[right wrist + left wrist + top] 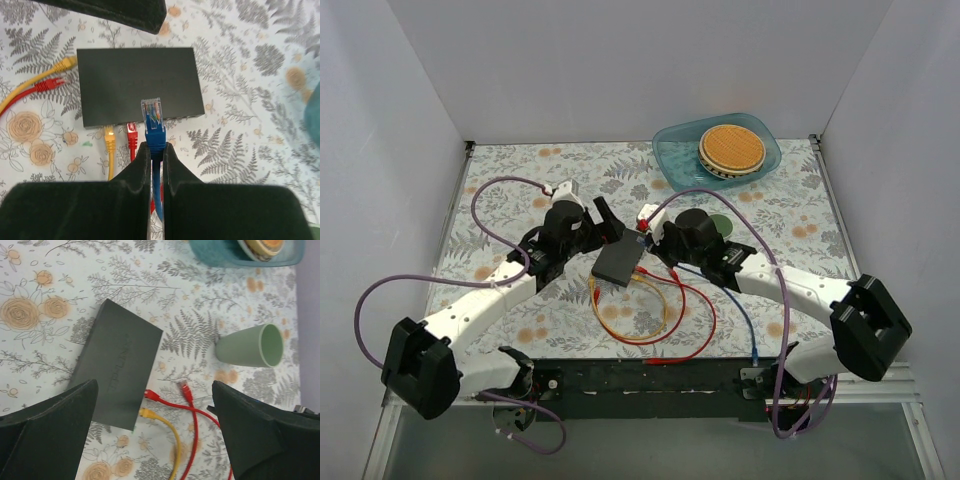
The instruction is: Insert the plug into the switch port
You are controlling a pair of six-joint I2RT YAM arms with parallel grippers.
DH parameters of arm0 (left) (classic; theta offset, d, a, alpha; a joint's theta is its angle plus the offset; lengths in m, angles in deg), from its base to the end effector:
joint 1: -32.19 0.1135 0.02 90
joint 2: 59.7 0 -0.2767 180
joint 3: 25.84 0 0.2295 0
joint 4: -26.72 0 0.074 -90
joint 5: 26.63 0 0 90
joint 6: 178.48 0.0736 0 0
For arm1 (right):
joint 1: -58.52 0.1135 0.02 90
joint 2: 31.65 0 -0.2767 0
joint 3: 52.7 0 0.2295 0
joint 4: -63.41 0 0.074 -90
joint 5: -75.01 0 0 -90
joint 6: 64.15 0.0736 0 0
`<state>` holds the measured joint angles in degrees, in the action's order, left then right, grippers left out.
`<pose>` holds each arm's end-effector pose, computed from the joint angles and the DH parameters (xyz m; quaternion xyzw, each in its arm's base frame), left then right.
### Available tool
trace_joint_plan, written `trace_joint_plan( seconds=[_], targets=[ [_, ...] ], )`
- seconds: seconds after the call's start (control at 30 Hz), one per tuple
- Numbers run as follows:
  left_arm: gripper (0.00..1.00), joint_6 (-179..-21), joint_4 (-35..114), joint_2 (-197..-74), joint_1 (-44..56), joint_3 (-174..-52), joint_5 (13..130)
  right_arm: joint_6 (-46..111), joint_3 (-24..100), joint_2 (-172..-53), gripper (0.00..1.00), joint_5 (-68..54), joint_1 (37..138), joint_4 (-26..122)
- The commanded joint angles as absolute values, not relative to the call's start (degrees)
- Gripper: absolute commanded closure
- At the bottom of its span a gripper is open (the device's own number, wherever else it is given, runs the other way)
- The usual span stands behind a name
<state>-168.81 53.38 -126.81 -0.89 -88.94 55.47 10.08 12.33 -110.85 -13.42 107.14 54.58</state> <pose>0.2298 -0.1376 0.2774 -0.3786 0.7806 -0.3798 0.3211 0.2143 0.2463 0.2715 -0.4507 0.7016 0.1670 0.5261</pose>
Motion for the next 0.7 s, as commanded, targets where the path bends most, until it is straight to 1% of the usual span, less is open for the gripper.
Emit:
trace_joint_plan(
  seconds=[0.0,0.27,0.47,0.67],
  targets=[
    [0.02,-163.89,50.24,-130.09,-0.25,-87.32,52.47,12.04,15.98,-113.64,0.99,-5.15,104.05,49.68],
    [0.02,-159.67,44.52,-137.47,0.72,-85.65,53.17,13.28,21.43,-122.52,0.99,0.21,100.97,41.84],
    [0.02,-159.14,37.58,-139.24,1.42,-81.78,53.18,13.8,26.88,-129.29,0.99,-0.83,99.91,34.73],
    [0.04,-158.53,31.95,-141.52,2.04,-78.88,54.58,14.16,28.29,-132.1,0.99,-1.27,99.21,33.84]
  ],
)
